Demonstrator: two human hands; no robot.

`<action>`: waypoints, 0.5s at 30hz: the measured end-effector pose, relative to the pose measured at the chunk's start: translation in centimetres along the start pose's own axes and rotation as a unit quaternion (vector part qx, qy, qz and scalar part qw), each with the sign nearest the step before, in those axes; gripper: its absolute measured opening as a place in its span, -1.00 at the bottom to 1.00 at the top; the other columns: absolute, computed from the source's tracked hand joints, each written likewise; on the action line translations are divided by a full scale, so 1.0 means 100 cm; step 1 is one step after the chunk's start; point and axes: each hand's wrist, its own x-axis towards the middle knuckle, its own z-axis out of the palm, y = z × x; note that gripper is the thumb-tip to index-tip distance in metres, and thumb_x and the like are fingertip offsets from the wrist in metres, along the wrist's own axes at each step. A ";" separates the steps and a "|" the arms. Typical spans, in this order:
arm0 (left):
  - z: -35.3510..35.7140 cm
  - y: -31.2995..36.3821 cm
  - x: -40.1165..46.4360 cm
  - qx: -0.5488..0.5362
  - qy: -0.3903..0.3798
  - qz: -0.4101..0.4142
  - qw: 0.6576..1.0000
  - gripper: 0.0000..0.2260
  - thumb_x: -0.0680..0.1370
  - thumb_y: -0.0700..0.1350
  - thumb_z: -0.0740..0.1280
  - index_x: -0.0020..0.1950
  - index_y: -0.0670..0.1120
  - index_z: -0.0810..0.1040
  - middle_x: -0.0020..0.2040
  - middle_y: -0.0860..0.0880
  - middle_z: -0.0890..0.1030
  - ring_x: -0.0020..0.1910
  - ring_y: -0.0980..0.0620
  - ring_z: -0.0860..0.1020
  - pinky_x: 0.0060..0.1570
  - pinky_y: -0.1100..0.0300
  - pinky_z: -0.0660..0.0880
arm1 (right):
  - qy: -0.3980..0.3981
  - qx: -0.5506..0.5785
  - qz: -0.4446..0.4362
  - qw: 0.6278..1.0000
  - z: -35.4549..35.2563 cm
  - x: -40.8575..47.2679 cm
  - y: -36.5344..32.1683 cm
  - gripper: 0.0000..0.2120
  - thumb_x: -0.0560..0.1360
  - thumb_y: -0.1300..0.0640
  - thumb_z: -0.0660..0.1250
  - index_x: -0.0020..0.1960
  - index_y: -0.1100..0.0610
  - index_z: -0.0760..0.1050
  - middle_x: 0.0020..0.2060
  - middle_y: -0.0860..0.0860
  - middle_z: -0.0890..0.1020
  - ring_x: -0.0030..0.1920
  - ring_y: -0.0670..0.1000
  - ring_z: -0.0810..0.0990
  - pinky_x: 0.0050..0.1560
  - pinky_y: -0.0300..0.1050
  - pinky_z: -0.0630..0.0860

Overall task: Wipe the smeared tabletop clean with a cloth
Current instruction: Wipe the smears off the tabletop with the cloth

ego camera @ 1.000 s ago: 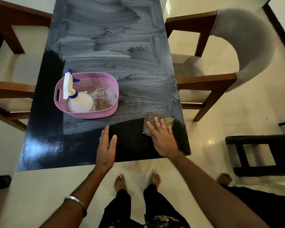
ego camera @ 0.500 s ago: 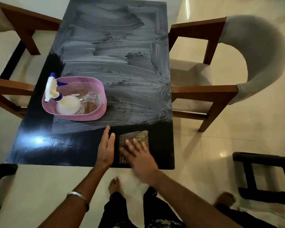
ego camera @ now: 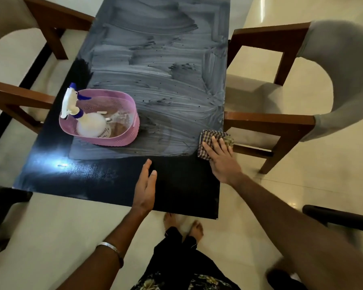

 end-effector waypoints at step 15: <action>0.018 0.010 0.017 0.010 -0.045 -0.015 0.999 -0.44 0.56 0.20 0.07 0.56 0.11 0.14 0.57 0.09 0.17 0.55 0.12 0.08 0.54 -0.02 0.05 | 0.012 0.048 0.048 0.998 0.054 -0.118 -0.061 -0.34 0.65 0.06 0.04 0.58 -0.17 -0.29 0.57 -0.06 -0.31 0.55 0.08 -0.38 0.57 0.10 -0.20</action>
